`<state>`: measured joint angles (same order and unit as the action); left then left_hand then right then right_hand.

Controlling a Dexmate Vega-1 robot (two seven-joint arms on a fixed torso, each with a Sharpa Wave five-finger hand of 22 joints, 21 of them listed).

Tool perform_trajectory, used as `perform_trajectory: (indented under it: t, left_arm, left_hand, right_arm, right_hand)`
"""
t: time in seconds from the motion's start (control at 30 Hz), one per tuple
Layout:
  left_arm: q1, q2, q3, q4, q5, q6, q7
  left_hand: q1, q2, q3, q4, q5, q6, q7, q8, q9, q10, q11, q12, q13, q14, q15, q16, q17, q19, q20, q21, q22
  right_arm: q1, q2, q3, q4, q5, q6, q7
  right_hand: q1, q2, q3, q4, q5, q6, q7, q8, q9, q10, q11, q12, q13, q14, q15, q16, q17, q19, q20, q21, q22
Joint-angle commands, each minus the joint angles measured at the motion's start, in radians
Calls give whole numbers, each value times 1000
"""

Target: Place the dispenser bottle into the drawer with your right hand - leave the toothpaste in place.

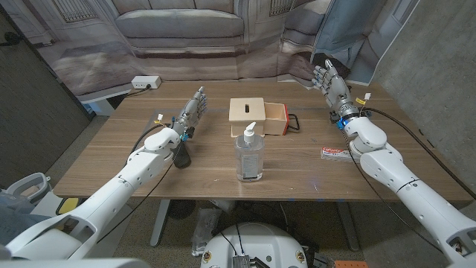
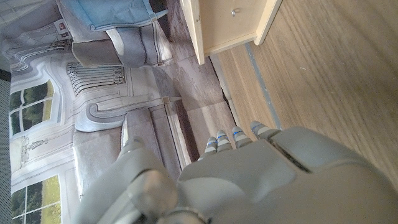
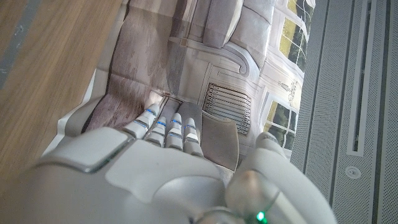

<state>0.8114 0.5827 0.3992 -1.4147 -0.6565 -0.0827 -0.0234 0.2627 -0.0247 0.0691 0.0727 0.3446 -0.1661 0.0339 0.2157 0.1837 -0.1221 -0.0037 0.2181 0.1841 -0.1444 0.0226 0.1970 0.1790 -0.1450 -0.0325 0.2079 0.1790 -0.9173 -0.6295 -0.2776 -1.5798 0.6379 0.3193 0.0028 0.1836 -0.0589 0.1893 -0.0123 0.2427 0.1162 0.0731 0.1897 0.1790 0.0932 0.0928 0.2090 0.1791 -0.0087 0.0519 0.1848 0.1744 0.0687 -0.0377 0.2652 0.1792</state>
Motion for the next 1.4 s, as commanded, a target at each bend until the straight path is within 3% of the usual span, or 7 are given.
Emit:
perform_trajectory:
  t: [0.03,0.43,0.7,1.4]
  left_arm:
    - [6,7,0,-15,0,12,7]
    - [4,8,2,-17,-2,21,7]
    - [4,9,-1,-10,-5,22,6]
    - [23,34,-9,-49,-7,36,13]
  left_hand:
    - [12,2,1,-1,-3,-4,5,-3,3,6,0,0,1,7,0,-1,4,2,-33,1,4]
    - [14,4,-1,-2,-4,-1,5,-5,3,8,1,-1,1,10,1,-2,4,2,-33,0,4]
    - [17,6,-3,-3,-5,2,6,-6,3,11,2,-2,1,16,1,-1,4,7,-56,1,3]
    - [23,9,-7,-4,-7,4,5,-9,3,11,3,-6,2,12,-1,-5,4,-2,-52,-3,3]
  right_arm:
    - [-20,-18,30,-41,1,13,-12]
    - [-41,-27,49,-64,-4,26,-21]
    - [-50,-35,66,-69,-6,33,-28]
    - [-75,-39,105,-80,-51,33,-110]
  right_hand:
    - [9,6,1,-4,-1,11,3,6,5,14,0,5,2,8,1,5,5,12,-3,-2,2]
    - [9,7,0,-5,-3,13,2,6,5,16,1,5,3,9,2,5,5,14,-1,-5,2]
    - [9,8,-1,-6,-5,16,3,7,6,18,1,5,3,15,3,6,6,11,-1,-8,3]
    - [5,13,-6,-5,-12,29,-4,9,6,47,-7,14,3,48,-7,14,9,24,-9,-14,5]
